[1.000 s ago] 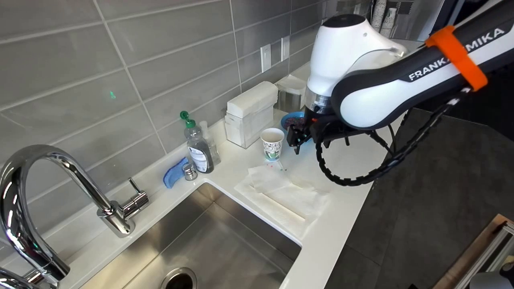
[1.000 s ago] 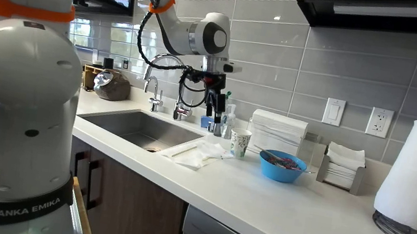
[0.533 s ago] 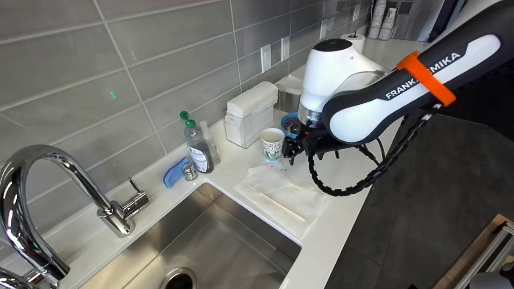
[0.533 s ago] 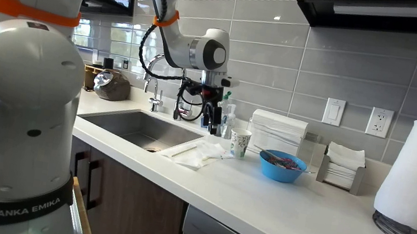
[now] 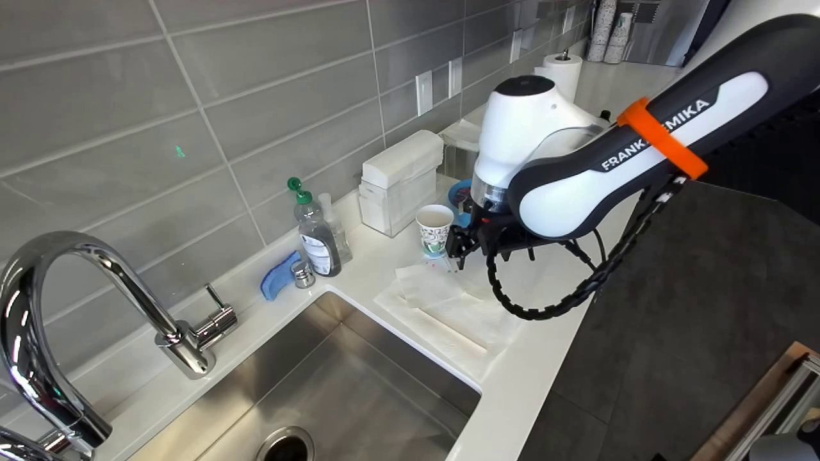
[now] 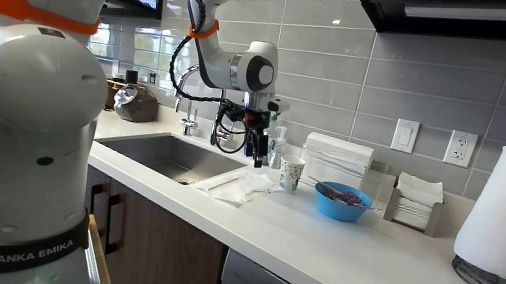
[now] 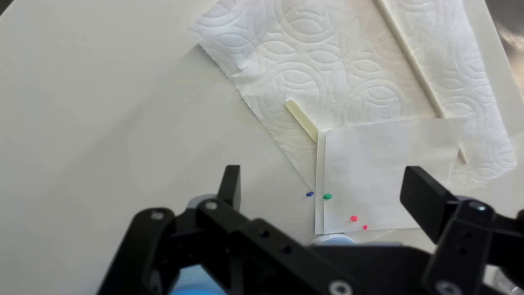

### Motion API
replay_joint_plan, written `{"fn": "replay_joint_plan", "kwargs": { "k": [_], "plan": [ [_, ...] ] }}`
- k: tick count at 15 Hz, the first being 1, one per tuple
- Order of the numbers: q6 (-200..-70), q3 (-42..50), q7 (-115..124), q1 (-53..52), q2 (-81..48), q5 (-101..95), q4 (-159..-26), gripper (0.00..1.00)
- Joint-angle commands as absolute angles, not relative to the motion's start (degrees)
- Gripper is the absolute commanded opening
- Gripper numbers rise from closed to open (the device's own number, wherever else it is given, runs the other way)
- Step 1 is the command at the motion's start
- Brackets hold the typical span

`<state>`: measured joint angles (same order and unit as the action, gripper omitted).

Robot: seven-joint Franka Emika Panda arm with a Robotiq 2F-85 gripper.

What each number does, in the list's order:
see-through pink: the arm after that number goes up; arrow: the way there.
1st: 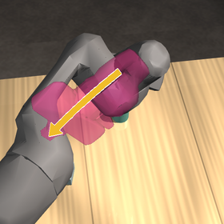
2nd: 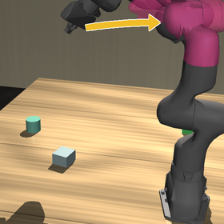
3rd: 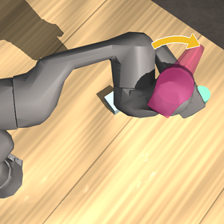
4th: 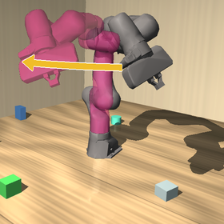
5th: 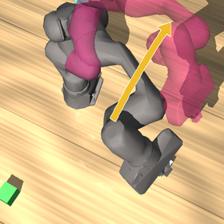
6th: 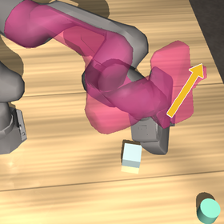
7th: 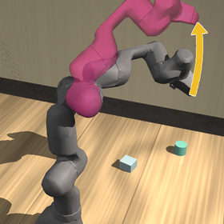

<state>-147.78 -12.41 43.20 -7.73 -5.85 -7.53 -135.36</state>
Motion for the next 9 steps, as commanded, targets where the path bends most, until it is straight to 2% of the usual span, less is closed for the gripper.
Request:
{"fn": "replay_joint_plan", "kwargs": {
  "k": [1, 3, 5, 6, 7, 8, 9],
  "plan": [
    [-153.5, -10.0, 44.1, -10.3, -11.4, -8.1, -133.5, 1.0],
    [-156.2, -8.3, 44.6, -11.5, -13.8, -9.0, -132.6, 1.0],
    [-158.7, -6.0, 44.8, -12.7, -15.8, -9.8, -131.8, 0.8],
    [-159.1, -5.2, 44.3, -13.3, -16.8, -9.5, -131.2, 0.66],
    [-159.9, -4.3, 44.0, -13.9, -17.8, -9.2, -130.7, 0.66],
    [-160.4, -3.6, 43.6, -14.5, -18.9, -9.0, -129.9, 0.49],
    [-160.5, -2.9, 43.4, -15.1, -19.8, -9.0, -129.1, 0.54]
  ]
}}
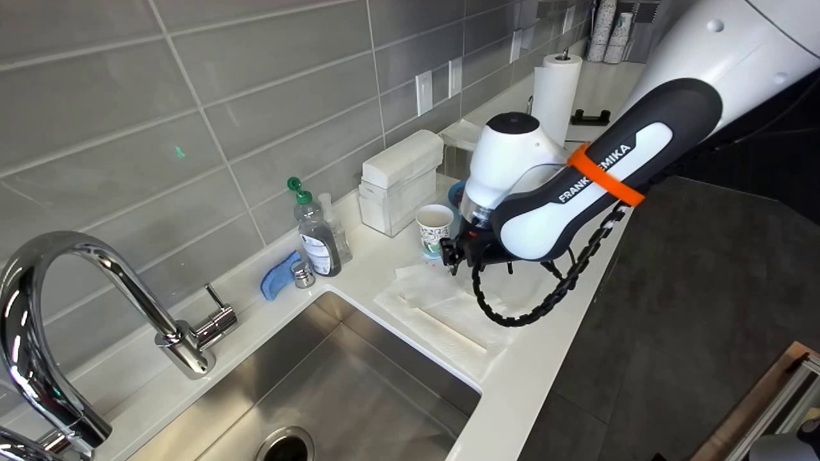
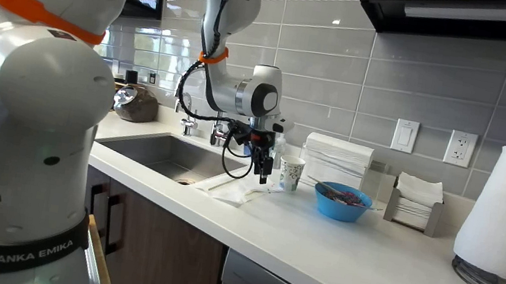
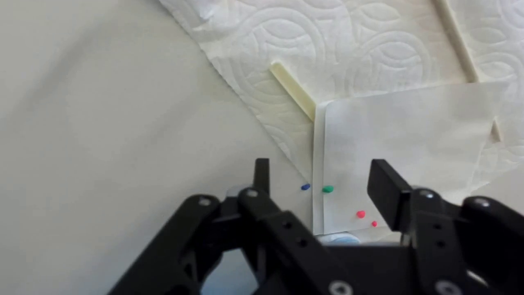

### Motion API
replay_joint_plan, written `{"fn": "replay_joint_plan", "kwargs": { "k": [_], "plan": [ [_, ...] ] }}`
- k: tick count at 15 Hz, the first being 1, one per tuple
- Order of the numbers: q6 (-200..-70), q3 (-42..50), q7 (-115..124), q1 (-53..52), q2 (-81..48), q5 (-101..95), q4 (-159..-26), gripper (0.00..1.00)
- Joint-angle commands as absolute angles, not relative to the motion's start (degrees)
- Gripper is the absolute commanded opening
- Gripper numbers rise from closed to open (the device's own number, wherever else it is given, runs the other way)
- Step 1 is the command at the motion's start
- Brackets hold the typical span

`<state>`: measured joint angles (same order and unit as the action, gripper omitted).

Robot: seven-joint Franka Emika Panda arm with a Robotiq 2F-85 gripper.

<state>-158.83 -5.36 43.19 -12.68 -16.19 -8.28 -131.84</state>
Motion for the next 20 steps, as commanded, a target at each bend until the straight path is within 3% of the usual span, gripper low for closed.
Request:
{"fn": "replay_joint_plan", "kwargs": {
  "k": [1, 2, 3, 8, 10, 11, 13, 15, 20],
  "plan": [
    [-160.4, -2.3, 43.2, -15.7, -20.6, -9.0, -128.3, 0.52],
    [-160.3, -1.8, 43.1, -16.3, -21.5, -8.9, -127.4, 0.49],
    [-160.0, -1.3, 42.9, -16.9, -22.4, -9.0, -126.3, 0.54],
    [-159.8, 1.1, 42.3, -19.7, -26.0, -9.1, -122.3, 0.34],
    [-159.7, 1.9, 42.0, -20.4, -27.1, -9.0, -121.2, 0.33],
    [-159.7, 2.2, 41.9, -20.7, -27.5, -9.0, -120.6, 0.26],
    [-159.6, 2.7, 41.4, -21.2, -28.3, -8.8, -119.8, 0.27],
    [-159.6, 3.3, 41.2, -21.7, -29.0, -8.9, -119.1, 0.35],
    [-159.3, 4.3, 40.9, -22.4, -30.2, -8.6, -117.7, 0.29]
  ]
}}
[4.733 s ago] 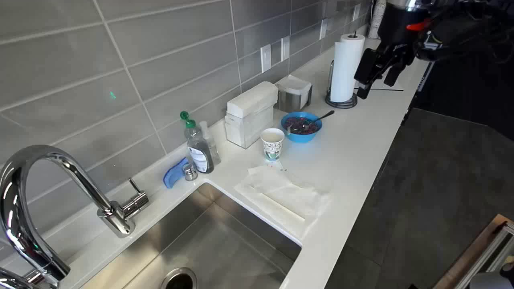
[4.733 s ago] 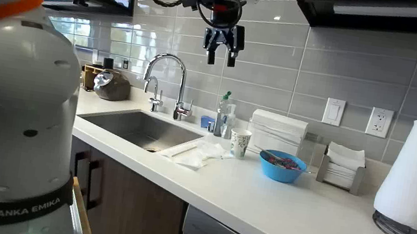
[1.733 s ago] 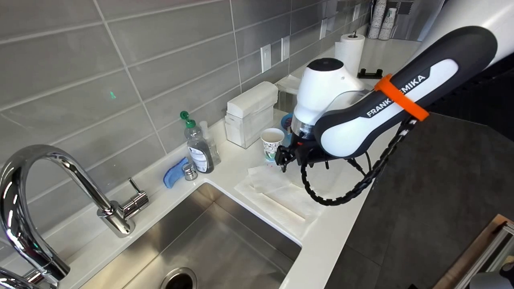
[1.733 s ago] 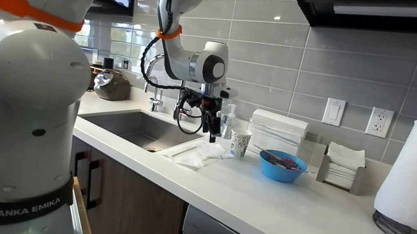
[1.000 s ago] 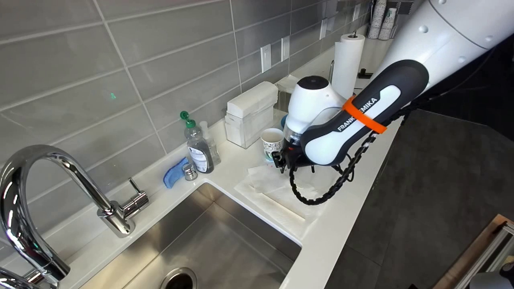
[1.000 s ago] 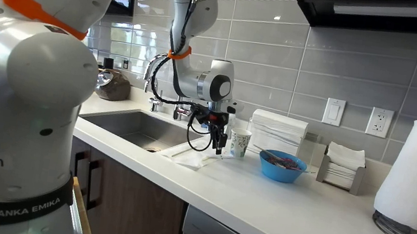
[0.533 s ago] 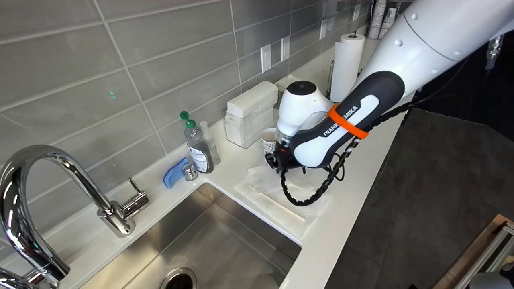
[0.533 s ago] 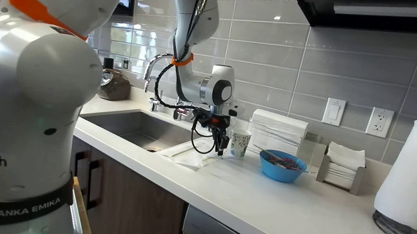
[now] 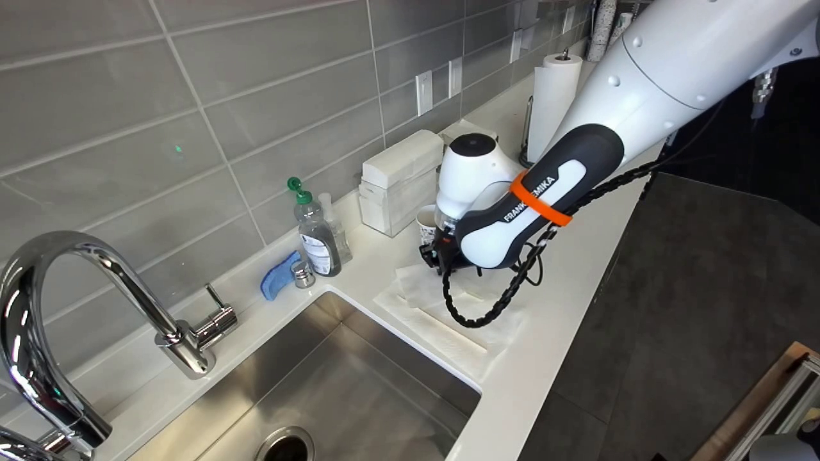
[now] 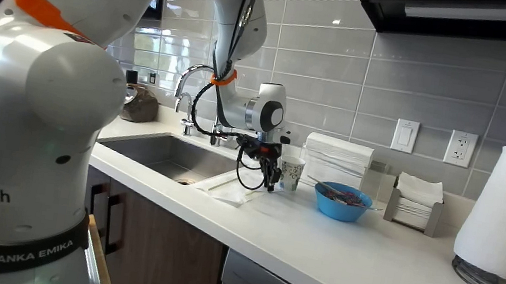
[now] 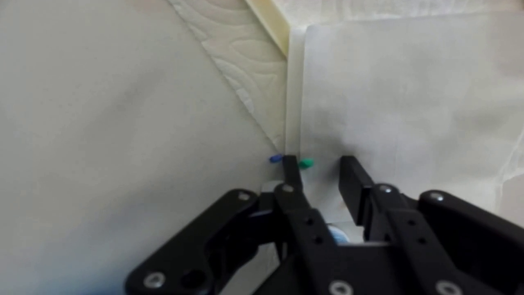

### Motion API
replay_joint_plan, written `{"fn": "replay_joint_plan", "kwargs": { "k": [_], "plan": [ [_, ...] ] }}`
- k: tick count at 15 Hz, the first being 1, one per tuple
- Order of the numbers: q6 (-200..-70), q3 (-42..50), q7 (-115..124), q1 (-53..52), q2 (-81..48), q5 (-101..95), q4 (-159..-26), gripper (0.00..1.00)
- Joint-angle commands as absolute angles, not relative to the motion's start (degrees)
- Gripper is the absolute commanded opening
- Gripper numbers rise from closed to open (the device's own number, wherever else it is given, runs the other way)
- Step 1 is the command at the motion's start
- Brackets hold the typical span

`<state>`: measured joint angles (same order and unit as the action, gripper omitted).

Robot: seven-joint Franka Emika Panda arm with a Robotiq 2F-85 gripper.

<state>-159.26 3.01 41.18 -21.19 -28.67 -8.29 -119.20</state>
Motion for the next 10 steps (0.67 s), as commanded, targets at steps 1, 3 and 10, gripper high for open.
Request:
{"fn": "replay_joint_plan", "kwargs": {
  "k": [1, 3, 10],
  "plan": [
    [-159.2, 4.4, 40.9, -22.6, -30.3, -8.6, -117.5, 0.27],
    [-159.1, 4.6, 40.9, -22.7, -30.4, -8.5, -117.3, 0.17],
    [-157.9, 4.7, 41.0, -23.1, -29.6, -8.5, -117.5, 0.21]
  ]
}}
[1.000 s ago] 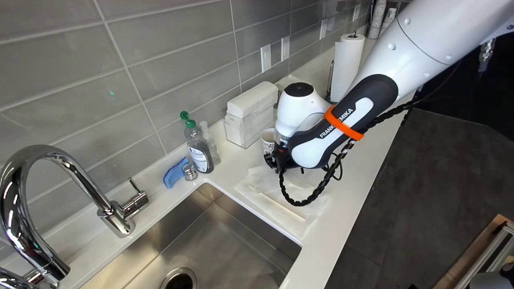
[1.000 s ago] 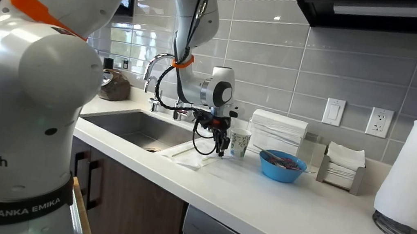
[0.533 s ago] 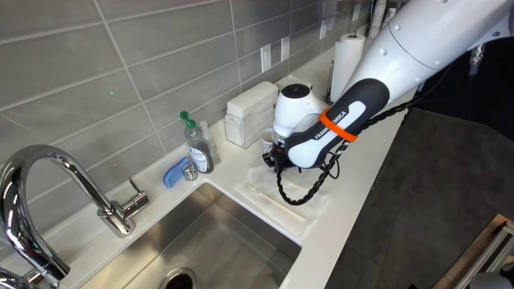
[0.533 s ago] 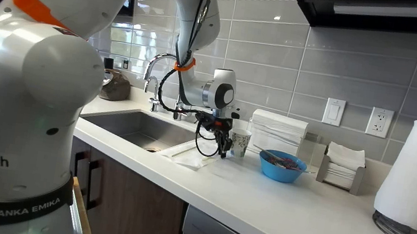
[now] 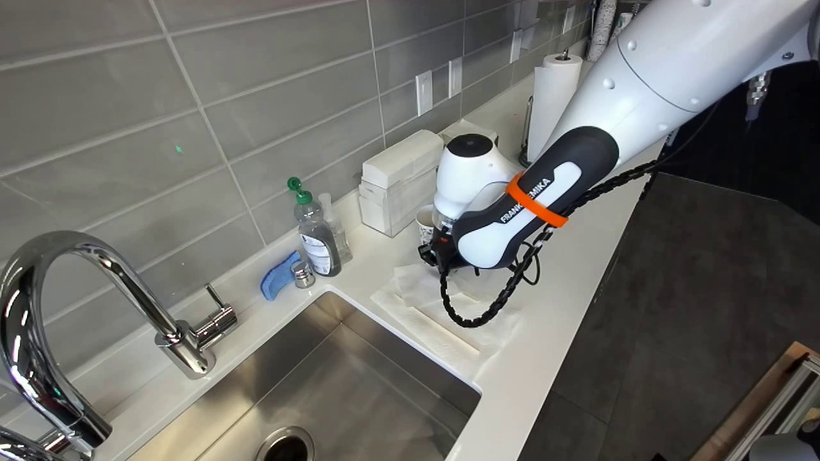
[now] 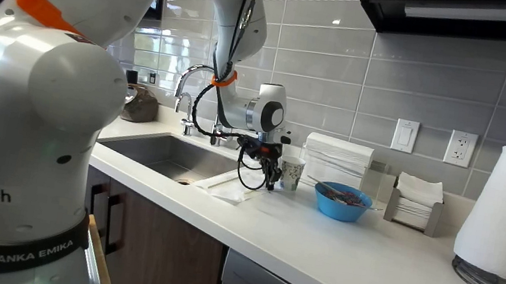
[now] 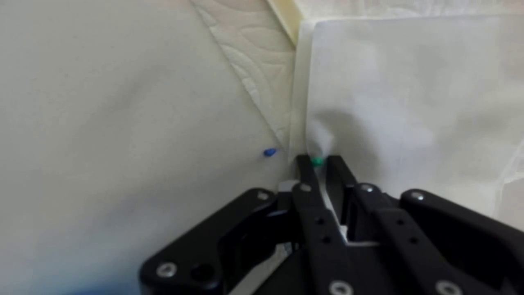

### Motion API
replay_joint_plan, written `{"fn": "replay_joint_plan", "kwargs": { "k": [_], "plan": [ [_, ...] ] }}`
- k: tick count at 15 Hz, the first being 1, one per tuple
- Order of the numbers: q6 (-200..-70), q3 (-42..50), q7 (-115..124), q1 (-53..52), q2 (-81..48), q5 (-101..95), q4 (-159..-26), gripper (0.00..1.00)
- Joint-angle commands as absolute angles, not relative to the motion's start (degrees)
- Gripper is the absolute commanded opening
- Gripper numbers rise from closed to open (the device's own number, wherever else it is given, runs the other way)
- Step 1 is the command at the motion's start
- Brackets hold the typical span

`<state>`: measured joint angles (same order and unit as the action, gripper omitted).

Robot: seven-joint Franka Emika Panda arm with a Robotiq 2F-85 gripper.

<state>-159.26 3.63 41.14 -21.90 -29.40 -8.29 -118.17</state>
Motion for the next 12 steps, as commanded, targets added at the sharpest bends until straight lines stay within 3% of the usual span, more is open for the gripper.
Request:
{"fn": "replay_joint_plan", "kwargs": {
  "k": [1, 12],
  "plan": [
    [-157.5, 4.7, 40.9, -23.1, -29.4, -8.5, -117.6, 0.23],
    [-154.2, 4.5, 41.2, -23.3, -28.5, -8.7, -117.6, 0.21]
  ]
}}
